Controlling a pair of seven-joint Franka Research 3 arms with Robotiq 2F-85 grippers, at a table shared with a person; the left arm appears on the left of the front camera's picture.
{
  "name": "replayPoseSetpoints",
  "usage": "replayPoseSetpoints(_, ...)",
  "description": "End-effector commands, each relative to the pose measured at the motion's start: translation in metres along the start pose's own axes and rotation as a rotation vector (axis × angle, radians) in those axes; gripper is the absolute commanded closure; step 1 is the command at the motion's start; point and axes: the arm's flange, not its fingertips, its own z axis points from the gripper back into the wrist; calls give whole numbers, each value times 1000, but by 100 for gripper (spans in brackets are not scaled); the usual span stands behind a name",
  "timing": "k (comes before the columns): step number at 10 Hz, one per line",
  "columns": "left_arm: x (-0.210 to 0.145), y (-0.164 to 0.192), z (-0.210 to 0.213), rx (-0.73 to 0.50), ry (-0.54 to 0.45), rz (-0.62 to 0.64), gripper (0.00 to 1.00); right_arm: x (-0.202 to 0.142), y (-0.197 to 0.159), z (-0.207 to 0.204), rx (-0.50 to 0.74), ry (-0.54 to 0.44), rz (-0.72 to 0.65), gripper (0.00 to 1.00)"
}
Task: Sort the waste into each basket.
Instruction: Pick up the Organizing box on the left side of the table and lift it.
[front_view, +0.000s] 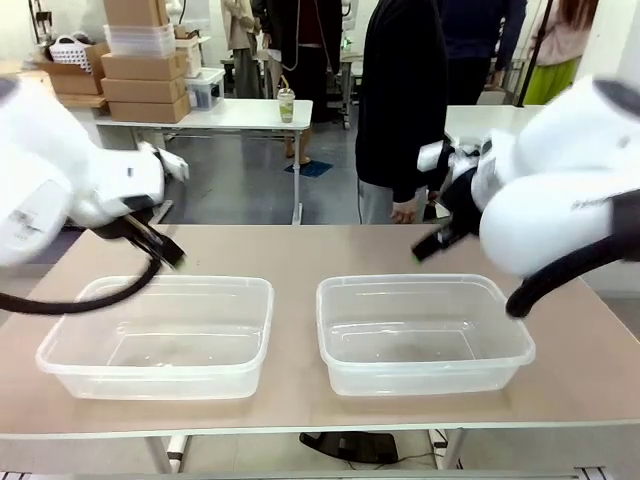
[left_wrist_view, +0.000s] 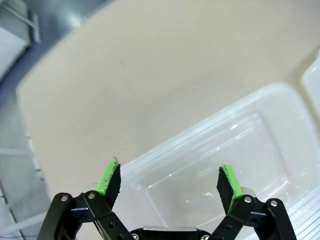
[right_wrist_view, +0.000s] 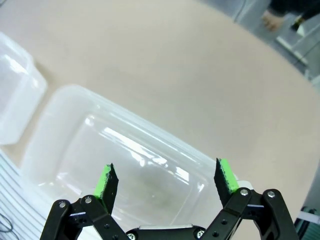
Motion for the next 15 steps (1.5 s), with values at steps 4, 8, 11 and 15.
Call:
replayPoseSetpoints(4, 6, 3, 57, 52, -96, -8, 0, 7, 4, 53, -69, -69, -8, 0)
replayPoseSetpoints(8, 10, 57, 50, -783, 111, 401, 0, 18, -30, 61, 713, -91, -745, 0)
replayPoseSetpoints(11, -5, 85, 40, -1020, 54, 551, 0, 5, -55, 53, 767, -166, -970, 0)
replayPoseSetpoints(15, -15, 86, 46, -1041, 10, 496, 0, 4, -63, 62, 768, -128, -920, 0)
